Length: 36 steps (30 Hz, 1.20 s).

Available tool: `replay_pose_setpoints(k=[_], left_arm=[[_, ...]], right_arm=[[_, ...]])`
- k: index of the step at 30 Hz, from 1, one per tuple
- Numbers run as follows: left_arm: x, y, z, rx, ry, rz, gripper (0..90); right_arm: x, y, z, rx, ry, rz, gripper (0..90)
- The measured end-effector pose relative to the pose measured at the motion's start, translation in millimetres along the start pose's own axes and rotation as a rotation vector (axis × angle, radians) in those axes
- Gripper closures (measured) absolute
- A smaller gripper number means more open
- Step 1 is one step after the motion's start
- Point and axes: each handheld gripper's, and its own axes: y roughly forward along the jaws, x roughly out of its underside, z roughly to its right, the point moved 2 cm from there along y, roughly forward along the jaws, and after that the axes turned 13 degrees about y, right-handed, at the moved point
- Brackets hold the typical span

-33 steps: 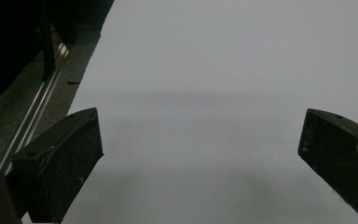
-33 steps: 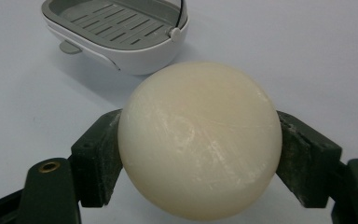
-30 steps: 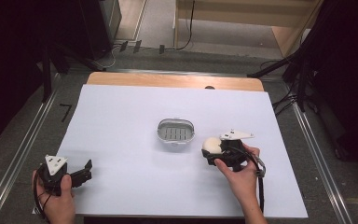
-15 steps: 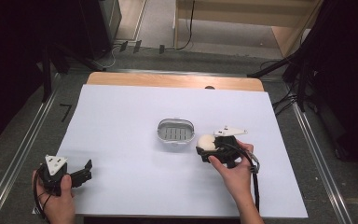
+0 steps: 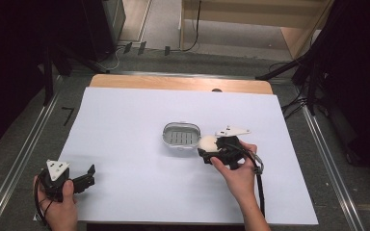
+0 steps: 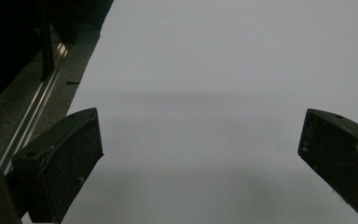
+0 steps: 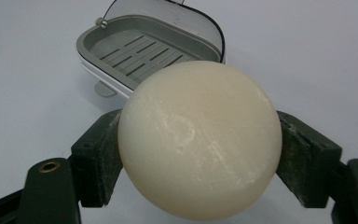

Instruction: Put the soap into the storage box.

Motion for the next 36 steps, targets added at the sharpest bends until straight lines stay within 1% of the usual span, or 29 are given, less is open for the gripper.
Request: replay_pose_setpoints(k=[4, 17, 36], left_arm=[[0.1, -0.1, -0.1, 0.000, -0.002, 0.000, 0.2], [0.1, 0.1, -0.3, 0.000, -0.003, 0.001, 0.1], [0.1, 0.0, -0.5, 0.000, -0.005, 0.000, 0.1]], right_arm=[[-2.4, 1.7, -2.4, -0.001, -0.009, 0.001, 24.9], [-12.3, 5.4, -12.3, -0.015, -0.017, 0.003, 24.9], [-23.5, 18.9, -27.7, -0.041, -0.036, -0.005, 24.9]])
